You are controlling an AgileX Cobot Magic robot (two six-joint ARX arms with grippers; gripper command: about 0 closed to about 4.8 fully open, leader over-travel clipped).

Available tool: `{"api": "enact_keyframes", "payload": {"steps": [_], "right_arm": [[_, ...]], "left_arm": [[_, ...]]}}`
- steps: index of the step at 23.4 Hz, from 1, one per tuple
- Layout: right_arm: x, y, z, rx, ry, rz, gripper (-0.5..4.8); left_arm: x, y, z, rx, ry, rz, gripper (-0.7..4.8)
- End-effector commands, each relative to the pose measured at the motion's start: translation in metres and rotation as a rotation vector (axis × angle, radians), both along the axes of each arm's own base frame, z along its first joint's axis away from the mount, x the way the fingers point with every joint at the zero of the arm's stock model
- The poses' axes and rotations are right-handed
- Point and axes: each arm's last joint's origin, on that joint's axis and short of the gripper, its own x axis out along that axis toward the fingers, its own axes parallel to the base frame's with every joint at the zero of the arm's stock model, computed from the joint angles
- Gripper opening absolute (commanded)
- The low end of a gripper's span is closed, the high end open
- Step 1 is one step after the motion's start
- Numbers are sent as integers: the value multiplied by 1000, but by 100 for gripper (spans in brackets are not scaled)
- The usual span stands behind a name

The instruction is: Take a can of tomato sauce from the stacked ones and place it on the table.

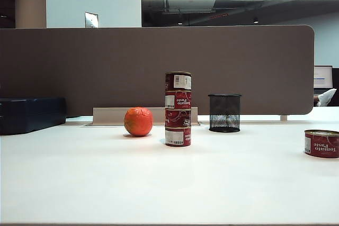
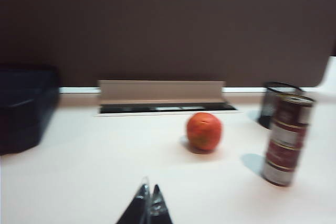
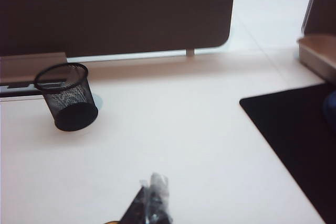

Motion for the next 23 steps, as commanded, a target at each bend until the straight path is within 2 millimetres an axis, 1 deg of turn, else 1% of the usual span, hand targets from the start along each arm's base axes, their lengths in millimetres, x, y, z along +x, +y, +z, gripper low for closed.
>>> {"api": "enact_keyframes", "payload": {"steps": [1,4,5,8,15,17,19,23], "right_arm": [[-11,1,0,-19,-34,25,-1],[-21,1,-8,-19,-36,25,-1],[-28,2,-17,-19,-48,25,-1],[-42,2,-35,-14,-82,24,-1],[-63,2,-59,-3,-111,18,-1],[-66,3,-64,-4,-129,18,-1],[-63,3,-71,-3,-89,19,-1],[-61,2,-79,-31,-84,19,-1]], "left_arm": [[0,2,2,-8,-12,62,-6],[0,2,1,-9,-9,72,-6],[1,3,0,-11,2,92,-6],[1,3,-2,-7,26,95,-6],[1,3,-2,-6,25,95,-6],[1,3,-2,-6,26,94,-6],[1,3,-2,-6,26,94,-6],[1,3,-2,-6,26,87,-6]]}}
